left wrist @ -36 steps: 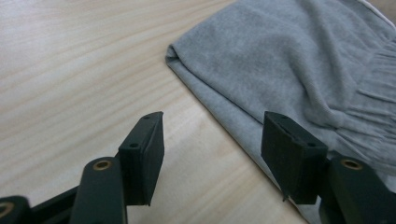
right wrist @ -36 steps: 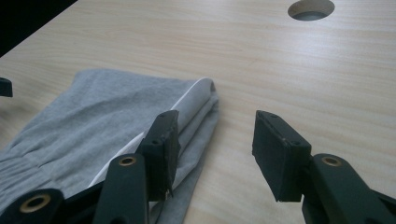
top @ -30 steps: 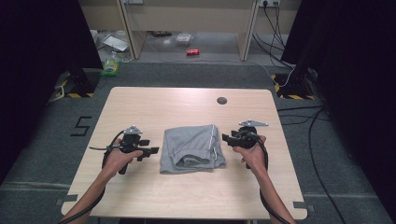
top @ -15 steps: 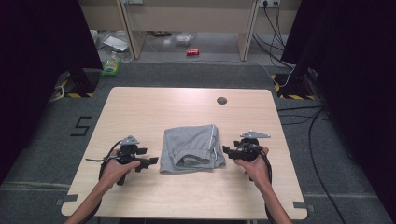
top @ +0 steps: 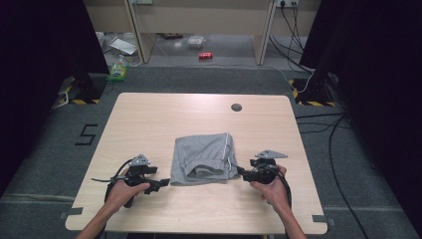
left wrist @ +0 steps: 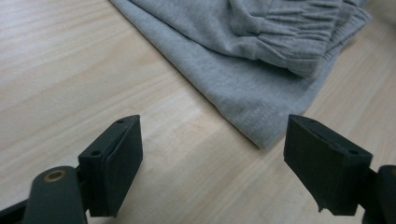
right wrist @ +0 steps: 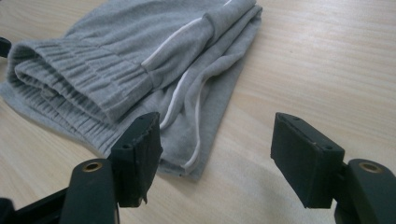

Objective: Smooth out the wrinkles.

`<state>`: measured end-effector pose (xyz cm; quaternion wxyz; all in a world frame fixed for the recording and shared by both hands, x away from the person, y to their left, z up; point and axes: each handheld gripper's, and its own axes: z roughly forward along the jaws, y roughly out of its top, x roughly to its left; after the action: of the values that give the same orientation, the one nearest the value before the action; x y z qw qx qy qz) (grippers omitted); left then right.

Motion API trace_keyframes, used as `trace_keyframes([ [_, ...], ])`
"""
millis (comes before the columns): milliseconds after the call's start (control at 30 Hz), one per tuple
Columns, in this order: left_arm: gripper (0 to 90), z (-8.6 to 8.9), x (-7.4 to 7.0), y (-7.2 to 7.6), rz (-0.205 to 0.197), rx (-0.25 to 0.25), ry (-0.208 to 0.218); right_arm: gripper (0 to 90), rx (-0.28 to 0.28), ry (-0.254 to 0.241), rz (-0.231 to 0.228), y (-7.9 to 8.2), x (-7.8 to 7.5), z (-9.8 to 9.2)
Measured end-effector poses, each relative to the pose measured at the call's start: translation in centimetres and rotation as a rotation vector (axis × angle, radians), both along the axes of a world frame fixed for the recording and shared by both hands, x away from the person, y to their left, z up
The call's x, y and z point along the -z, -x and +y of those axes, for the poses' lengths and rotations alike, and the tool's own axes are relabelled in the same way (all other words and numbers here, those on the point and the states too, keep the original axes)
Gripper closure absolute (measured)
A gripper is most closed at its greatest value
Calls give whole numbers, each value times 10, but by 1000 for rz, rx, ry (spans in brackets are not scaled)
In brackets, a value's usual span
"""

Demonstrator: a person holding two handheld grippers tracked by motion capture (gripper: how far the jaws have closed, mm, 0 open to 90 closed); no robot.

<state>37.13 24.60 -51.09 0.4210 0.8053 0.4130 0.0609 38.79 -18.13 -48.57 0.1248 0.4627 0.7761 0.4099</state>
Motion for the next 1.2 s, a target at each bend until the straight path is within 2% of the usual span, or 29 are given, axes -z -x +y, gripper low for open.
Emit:
trace_keyframes([
  [100, 191, -1, 0, 5, -7, 8, 0, 330, -4, 22, -5, 5, 1, 1],
  [333, 190, -2, 1, 19, -26, 28, -20, 329, -10, 32, -19, 18, 1, 3],
  [867, 190, 1, 4, 46, -57, 51, -53, 313, -32, 54, -10, 49, 6, 0],
  [1033, 190, 4, 4, 53, -72, 51, -84, 284, -38, 80, -6, 59, 8, -1],
  [1200, 190, 5, 5, 56, -81, 45, -96, 257, -41, 113, -2, 66, 12, -2],
])
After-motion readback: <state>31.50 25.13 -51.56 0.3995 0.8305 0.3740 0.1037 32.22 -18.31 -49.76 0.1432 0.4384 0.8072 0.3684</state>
